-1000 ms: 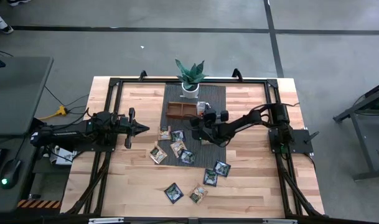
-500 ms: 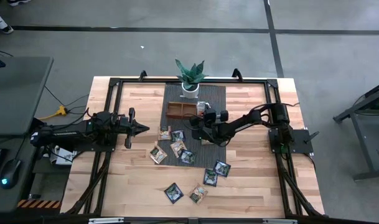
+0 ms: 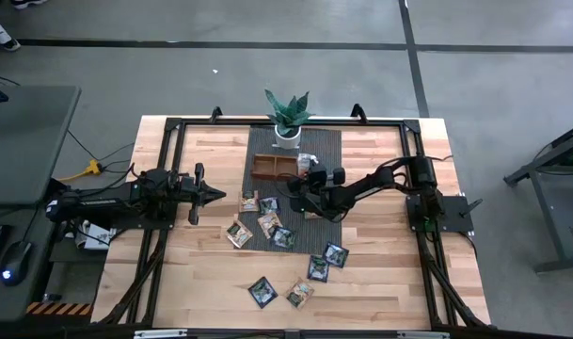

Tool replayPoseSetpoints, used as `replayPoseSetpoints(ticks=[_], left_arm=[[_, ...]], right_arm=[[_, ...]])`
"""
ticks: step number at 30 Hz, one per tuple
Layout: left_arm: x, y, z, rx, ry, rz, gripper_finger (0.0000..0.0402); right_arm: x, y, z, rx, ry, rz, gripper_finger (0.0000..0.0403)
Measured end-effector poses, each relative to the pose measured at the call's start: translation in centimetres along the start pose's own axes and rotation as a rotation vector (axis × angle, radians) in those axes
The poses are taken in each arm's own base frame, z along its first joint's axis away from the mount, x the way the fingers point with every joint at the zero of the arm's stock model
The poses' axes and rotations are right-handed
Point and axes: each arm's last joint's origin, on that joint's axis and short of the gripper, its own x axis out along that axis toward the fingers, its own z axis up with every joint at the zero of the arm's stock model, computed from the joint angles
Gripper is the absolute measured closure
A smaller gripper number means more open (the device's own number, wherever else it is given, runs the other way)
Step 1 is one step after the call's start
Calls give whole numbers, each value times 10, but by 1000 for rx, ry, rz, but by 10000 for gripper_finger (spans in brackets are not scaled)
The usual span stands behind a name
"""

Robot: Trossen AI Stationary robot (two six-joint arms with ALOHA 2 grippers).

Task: Pick & Place Tea
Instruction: Put the orange tea bag into the right section of the wooden organizer

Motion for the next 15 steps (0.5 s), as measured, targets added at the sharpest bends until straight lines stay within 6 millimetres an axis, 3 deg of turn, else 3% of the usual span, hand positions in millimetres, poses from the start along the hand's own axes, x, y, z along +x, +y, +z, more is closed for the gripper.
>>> replayPoseSetpoints(ticks=[15], left_arm=[[0, 0, 0, 0, 0, -1, 401]], right_arm=[[-4, -1, -3, -24, 17, 13, 402]])
